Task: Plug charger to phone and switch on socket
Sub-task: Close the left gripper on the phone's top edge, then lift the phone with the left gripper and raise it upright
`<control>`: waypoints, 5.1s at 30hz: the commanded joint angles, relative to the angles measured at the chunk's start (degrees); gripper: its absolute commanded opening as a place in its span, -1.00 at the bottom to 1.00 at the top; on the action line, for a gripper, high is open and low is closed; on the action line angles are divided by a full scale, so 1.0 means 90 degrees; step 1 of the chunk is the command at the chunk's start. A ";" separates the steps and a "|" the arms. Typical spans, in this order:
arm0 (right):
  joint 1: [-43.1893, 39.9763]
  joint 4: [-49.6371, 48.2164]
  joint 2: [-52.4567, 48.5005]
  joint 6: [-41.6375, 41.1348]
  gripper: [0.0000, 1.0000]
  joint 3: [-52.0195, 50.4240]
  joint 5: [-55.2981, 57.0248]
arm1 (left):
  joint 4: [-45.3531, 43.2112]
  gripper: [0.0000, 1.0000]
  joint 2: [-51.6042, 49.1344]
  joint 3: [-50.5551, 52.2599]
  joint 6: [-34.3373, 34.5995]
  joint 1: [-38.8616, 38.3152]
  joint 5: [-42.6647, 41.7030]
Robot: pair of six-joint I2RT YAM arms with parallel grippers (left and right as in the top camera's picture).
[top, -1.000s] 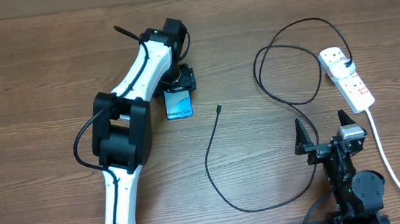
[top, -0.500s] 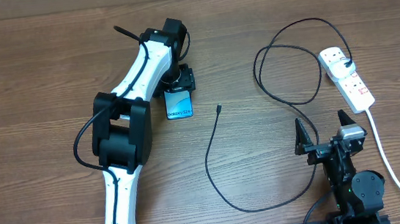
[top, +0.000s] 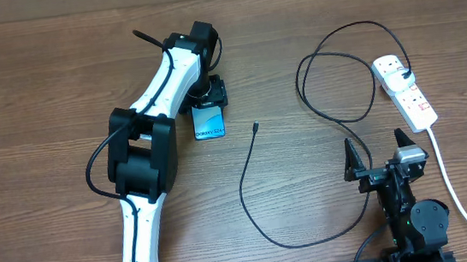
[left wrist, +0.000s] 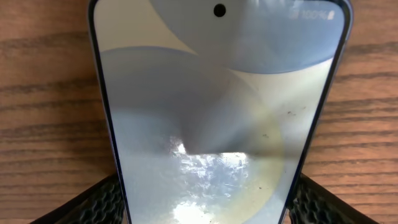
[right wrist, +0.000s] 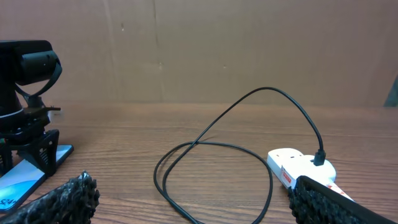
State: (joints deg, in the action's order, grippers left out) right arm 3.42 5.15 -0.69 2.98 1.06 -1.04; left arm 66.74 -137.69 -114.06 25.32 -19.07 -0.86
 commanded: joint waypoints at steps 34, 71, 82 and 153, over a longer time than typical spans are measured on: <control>0.0017 -0.0036 0.0056 0.0010 1.00 -0.0066 0.0053 | 0.0925 0.43 -0.0189 -0.0631 0.0046 0.0041 -0.0568; 0.0017 -0.0036 0.0056 0.0012 1.00 -0.0066 0.0053 | 0.1389 0.43 -0.0187 -0.1120 0.0044 0.1071 -0.6671; 0.0017 -0.0034 0.0056 0.0010 1.00 -0.0066 0.0053 | 0.1387 0.47 -0.0189 -0.1120 0.0044 0.1144 -0.8437; 0.0017 -0.0034 0.0056 0.0010 1.00 -0.0066 0.0053 | 0.1756 0.45 -0.0187 -0.1120 0.0209 0.1795 -0.9974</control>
State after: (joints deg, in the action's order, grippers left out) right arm 3.42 5.19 -0.69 3.01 1.06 -1.04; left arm 82.32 -139.15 -122.30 27.03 -3.01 -87.05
